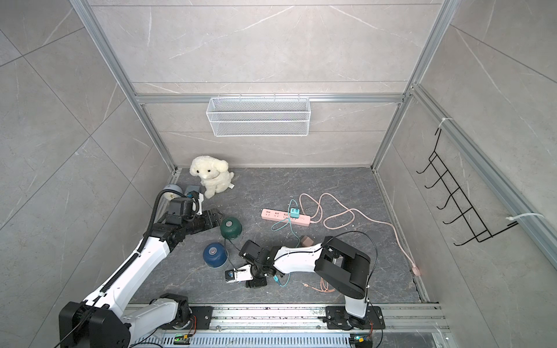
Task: Charge the cordless meat grinders
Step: Pick up the charging cable from the center of the board.
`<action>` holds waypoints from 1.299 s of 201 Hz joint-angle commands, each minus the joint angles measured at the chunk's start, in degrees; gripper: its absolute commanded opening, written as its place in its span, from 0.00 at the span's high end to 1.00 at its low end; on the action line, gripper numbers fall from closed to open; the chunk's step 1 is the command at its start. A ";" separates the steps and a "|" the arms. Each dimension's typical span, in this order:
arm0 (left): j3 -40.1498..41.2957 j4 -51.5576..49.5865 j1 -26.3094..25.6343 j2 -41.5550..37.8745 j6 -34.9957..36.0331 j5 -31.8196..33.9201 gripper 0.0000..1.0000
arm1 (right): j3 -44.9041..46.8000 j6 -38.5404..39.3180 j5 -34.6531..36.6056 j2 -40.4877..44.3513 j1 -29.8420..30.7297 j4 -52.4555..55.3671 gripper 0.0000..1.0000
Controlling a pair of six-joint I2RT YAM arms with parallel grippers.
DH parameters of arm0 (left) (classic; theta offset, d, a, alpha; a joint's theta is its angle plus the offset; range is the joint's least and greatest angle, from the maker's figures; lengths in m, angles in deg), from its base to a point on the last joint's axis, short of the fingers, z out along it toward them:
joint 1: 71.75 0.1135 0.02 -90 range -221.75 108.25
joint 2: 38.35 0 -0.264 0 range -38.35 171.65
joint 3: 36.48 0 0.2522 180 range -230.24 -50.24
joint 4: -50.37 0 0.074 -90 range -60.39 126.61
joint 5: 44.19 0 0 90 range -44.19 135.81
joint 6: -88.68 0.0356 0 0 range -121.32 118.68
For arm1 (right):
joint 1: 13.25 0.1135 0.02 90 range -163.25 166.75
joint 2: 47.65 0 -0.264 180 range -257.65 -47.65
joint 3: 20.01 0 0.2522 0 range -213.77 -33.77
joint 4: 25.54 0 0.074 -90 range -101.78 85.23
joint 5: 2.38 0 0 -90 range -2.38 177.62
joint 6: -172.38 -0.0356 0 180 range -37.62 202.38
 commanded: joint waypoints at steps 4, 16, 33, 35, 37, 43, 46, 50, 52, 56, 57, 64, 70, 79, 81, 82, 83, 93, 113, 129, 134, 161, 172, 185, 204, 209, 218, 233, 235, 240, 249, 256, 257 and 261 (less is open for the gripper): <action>0.09 0.62 0.31 -1.30 -0.48 -0.96 0.16 | -2.26 -0.98 2.45 -3.61 0.27 4.65 0.62; 0.09 0.57 0.32 -1.37 -0.48 -0.88 0.16 | -3.30 -1.07 2.93 -4.51 0.27 6.28 0.69; 0.00 0.37 0.32 -1.49 -0.39 -0.73 0.16 | -3.02 -1.18 2.90 -4.30 0.27 5.79 0.78; 0.00 0.40 0.32 -1.50 -0.39 -0.71 0.16 | -2.91 -1.19 2.79 -4.24 0.27 5.59 0.79; 0.00 0.36 0.32 -1.57 -0.31 -0.70 0.16 | -2.88 -1.31 2.77 -4.12 0.27 5.40 0.80; -0.09 0.35 0.36 -1.64 -0.39 -0.70 0.16 | -2.70 -1.53 2.61 -3.81 0.27 4.79 0.84; -0.13 0.35 0.33 -1.66 -0.39 -0.72 0.16 | -2.59 -1.69 2.49 -3.64 0.22 4.58 0.85; -0.17 0.29 0.32 -1.71 -0.39 -0.70 0.16 | -2.69 -1.86 2.21 -3.55 0.22 4.44 0.87; -0.18 0.27 0.39 -1.71 -0.39 -0.70 0.16 | -2.78 -1.94 2.05 -3.53 0.19 4.44 0.88; -0.18 0.26 0.37 -1.74 -0.35 -0.70 0.16 | -2.93 -2.19 1.84 -3.46 0.18 4.52 0.89; -0.18 0.30 0.39 -1.79 -0.37 -0.70 0.16 | -2.99 -2.31 1.77 -3.45 0.18 4.52 0.90; -0.26 0.19 0.33 -1.82 -0.39 -0.72 0.16 | -3.43 -3.33 1.06 -3.40 -0.01 4.56 0.92; -0.35 0.17 0.35 -1.75 -0.25 -0.79 0.16 | -3.79 -4.38 -0.21 -3.27 -0.45 4.73 0.94; -0.44 0.02 0.32 -1.74 -0.38 -0.83 0.16 | -4.06 -6.24 -1.84 -2.88 -1.35 4.71 0.95; -0.44 0.00 0.32 -1.78 -0.46 -0.89 0.16 | -4.07 -6.70 -2.26 -2.72 -1.57 4.70 0.95; -0.49 0.00 0.32 -1.81 -0.29 -0.88 0.16 | -4.13 -7.03 -2.52 -2.64 -1.66 4.65 0.96; -0.46 0.00 0.32 -1.82 -0.26 -0.88 0.16 | -4.12 -7.28 -2.78 -2.55 -1.79 4.59 0.96; -0.61 0.00 0.35 -1.74 -0.07 -0.96 0.16 | -4.16 -10.04 -4.92 -1.69 -3.11 4.22 0.97; -0.79 0.08 0.34 -1.62 0.10 -1.59 0.16 | -4.29 -14.76 -9.76 0.28 -5.60 3.74 0.99; -1.05 0.30 0.32 -1.31 0.30 -2.15 0.16 | -4.26 -17.60 -13.53 1.76 -7.31 3.17 0.99; -1.14 0.45 0.33 -1.18 0.27 -2.43 0.16 | -4.26 -18.60 -14.75 2.19 -7.89 2.89 0.99; -1.40 0.96 0.39 -1.07 1.03 -4.23 0.16 | -3.64 -24.00 -20.00 4.76 -11.37 0.40 0.99; -1.50 1.26 0.33 -1.09 1.67 -5.21 0.16 | -3.40 -26.32 -22.25 5.99 -13.03 -0.58 0.99; -1.56 1.91 0.33 -1.05 2.29 -7.06 0.17 | -3.60 -28.23 -24.12 7.31 -14.79 -0.61 0.99; -1.44 3.90 0.33 -1.17 3.83 -12.61 0.19 | -4.59 -30.49 -26.86 8.53 -17.17 0.70 0.99; -1.33 4.74 0.36 -1.28 4.22 -14.69 0.19 | -4.99 -30.97 -27.72 8.68 -17.79 1.19 0.99; -0.91 6.54 0.32 -1.51 4.65 -18.34 0.21 | -5.56 -31.95 -28.98 9.09 -18.78 1.90 1.00; -0.45 8.62 0.40 -1.77 4.87 -23.39 0.24 | -5.90 -33.97 -31.48 9.61 -20.34 1.89 1.00; -0.38 8.85 0.36 -1.79 4.92 -24.04 0.25 | -5.94 -34.35 -31.67 9.63 -20.64 1.71 1.00; -0.15 9.54 0.30 -1.87 5.10 -25.76 0.26 | -6.03 -35.20 -32.73 9.79 -21.22 1.48 1.00; 0.48 11.16 0.27 -1.86 5.07 -28.76 0.27 | -6.25 -36.98 -34.84 10.07 -22.27 0.74 1.00; 0.99 12.38 0.28 -1.72 4.81 -30.80 0.28 | -6.23 -38.19 -36.06 10.44 -22.72 0.13 1.00; 1.07 12.56 0.30 -1.64 4.76 -31.17 0.28 | -6.27 -38.37 -36.21 10.49 -22.82 0.04 1.00; 1.32 13.31 0.21 -1.50 4.76 -32.50 0.29 | -6.28 -39.10 -36.70 10.73 -23.16 -0.38 1.00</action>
